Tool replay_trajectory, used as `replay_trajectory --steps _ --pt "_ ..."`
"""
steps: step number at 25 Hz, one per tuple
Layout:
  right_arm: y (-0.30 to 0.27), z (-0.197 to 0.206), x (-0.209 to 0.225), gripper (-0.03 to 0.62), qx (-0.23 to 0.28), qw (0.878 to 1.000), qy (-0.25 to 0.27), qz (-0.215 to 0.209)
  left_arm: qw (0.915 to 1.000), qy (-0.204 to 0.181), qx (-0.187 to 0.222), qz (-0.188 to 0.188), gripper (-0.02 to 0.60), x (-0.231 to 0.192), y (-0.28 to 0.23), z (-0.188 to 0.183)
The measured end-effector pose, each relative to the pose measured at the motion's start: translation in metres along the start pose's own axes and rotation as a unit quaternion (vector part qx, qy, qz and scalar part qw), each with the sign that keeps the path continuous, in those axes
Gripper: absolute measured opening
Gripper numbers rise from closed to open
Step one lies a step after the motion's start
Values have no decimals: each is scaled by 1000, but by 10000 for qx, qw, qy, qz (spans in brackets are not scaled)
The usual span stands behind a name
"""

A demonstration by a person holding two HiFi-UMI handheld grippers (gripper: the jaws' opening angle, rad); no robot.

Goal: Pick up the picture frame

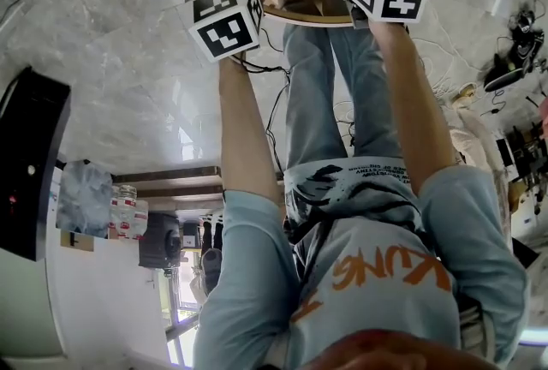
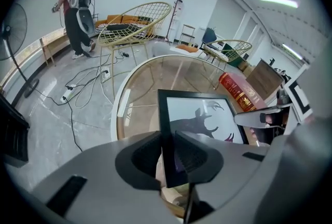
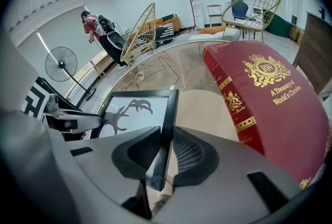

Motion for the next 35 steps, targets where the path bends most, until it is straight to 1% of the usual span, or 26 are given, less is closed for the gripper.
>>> replay_trajectory --steps 2,6,11,18,20,23,27,35 --pt "3 -5 -1 71 112 9999 8 -13 9999 -27 154 -23 92 0 5 -2" --pt "15 -13 -1 69 295 9995 90 -27 9993 43 373 -72 89 6 18 -5" --pt "33 -28 -1 69 628 9978 210 -42 9965 111 819 -77 75 15 38 -16" --pt "53 -42 -4 67 924 9951 339 -68 9927 220 1183 -110 75 22 61 -20" --pt "64 -47 -4 67 976 9944 400 -62 9911 282 1294 -111 75 28 73 -21" --pt "88 -52 -3 66 1001 9941 420 -33 9902 342 1352 -118 74 42 93 -21" --pt "115 -80 -2 66 1298 9902 505 -111 9862 372 1603 -159 74 58 122 -41" --pt "175 -139 -14 66 1694 9823 777 -189 9765 477 2084 -263 74 81 192 -83"
Point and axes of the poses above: the fingertips, and each gripper's own axes: y backward along the fingers, x to its right, z out of its underside, the point moved 5 cm from there along y, backward along the fingers, and after that the axes turned 15 degrees about y, right-handed, at the moved point
